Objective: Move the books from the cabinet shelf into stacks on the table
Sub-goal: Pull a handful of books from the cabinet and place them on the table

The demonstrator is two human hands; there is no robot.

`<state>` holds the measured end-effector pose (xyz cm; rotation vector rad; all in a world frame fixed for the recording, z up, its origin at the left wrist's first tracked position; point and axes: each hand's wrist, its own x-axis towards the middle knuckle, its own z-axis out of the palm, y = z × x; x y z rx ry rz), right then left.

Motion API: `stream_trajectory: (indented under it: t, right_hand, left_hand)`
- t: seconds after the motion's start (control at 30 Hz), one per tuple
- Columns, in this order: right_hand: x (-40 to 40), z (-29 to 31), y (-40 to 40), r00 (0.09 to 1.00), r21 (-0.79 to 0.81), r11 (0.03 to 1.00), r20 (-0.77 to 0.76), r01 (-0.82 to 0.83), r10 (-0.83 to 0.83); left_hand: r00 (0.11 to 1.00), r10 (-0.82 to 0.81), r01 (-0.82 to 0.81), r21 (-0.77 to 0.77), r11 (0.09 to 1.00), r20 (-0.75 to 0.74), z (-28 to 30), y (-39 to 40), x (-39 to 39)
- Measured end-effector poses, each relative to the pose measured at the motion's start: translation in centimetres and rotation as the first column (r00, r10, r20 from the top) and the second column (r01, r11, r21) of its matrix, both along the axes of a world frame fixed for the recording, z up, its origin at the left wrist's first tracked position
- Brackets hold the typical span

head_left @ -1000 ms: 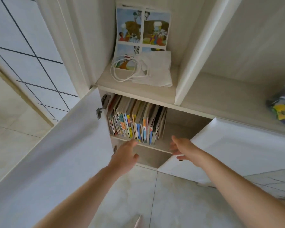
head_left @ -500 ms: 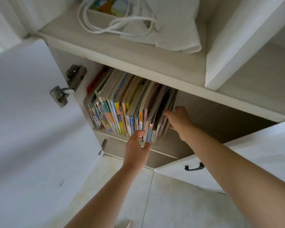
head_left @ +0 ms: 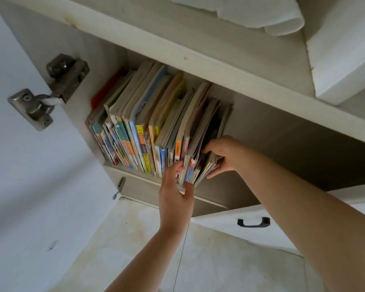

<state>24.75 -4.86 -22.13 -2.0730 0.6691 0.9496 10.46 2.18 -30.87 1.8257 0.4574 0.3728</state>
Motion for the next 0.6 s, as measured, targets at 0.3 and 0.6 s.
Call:
stream_trajectory:
  t: [0.3,0.6]
  right_hand:
    - [-0.2,-0.2,-1.5,0.997,0.055,0.997,0.050,0.055,-0.058]
    - [-1.4,0.4,-2.8,0.984,0.271,0.949,0.033,0.162,-0.178]
  left_hand:
    - [0.999,0.001,-0.003,0.071,0.998,0.041,-0.4,-0.3,-0.1]
    - [0.994,-0.106,0.106,0.046,0.993,-0.004,-0.6,-1.4,-0.1]
